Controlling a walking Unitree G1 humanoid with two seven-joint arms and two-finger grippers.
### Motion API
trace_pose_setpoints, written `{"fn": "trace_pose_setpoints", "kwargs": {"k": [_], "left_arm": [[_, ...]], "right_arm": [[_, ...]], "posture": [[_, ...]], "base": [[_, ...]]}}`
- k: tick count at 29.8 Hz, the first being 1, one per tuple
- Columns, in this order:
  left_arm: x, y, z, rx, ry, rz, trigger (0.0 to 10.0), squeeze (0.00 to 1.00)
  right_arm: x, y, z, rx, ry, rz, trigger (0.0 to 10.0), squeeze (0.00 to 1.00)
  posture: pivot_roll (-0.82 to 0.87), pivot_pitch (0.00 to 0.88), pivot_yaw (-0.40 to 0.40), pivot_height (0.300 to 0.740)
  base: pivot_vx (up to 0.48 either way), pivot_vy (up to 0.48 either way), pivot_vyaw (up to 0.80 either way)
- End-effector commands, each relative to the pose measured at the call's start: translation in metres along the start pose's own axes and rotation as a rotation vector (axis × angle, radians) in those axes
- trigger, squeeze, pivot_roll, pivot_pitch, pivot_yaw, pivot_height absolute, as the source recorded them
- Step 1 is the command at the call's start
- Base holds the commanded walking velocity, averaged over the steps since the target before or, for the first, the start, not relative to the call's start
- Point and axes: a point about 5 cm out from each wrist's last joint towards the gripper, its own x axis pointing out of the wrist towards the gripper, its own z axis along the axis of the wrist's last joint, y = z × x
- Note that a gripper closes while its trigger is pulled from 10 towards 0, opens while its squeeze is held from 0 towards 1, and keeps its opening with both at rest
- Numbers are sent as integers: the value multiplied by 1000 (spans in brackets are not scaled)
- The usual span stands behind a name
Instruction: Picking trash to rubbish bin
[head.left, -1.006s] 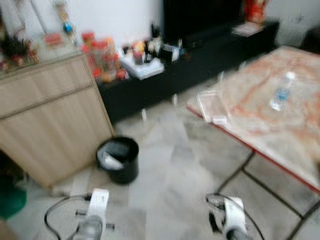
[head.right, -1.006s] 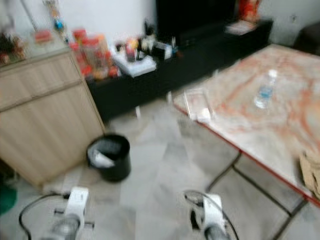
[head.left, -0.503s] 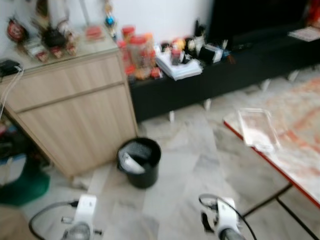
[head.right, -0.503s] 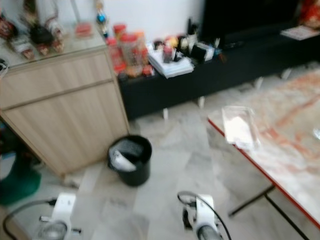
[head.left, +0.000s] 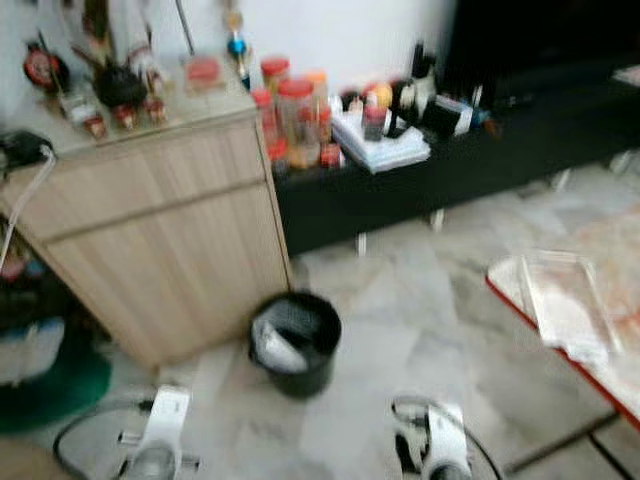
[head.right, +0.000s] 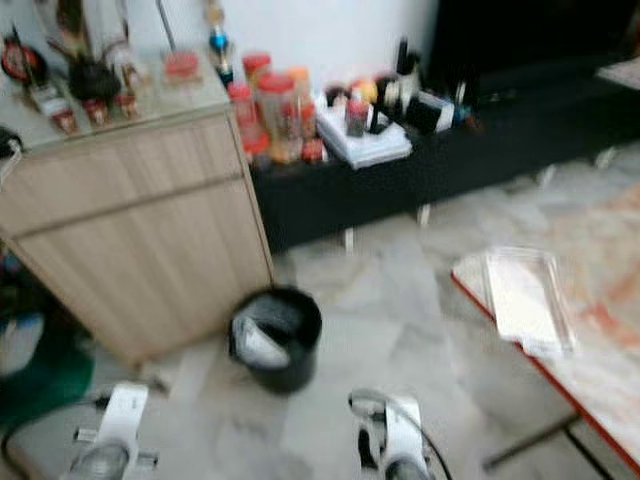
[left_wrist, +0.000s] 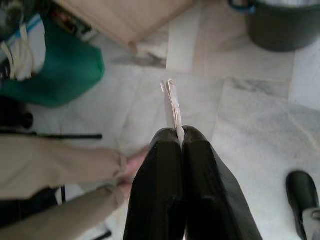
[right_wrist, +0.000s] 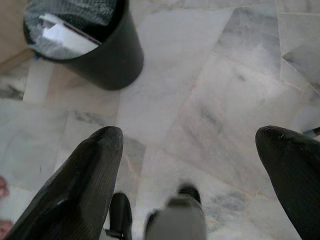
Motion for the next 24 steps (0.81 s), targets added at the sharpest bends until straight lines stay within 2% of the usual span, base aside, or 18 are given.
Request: {"fn": "trace_pose_setpoints", "kwargs": {"k": [1, 24], "left_arm": [[0, -4, 1, 25, -2, -20, 10000, 0], [0, -5, 3, 34, -7, -24, 10000, 0]], "right_arm": [[0, -2, 0, 6, 0, -11, 10000, 0], [0, 1, -1, -1, 9, 3, 10000, 0]], "posture": [[-81, 0, 89, 740], [-78, 0, 87, 740]], "base": [[386, 0, 0], [385, 0, 0]]}}
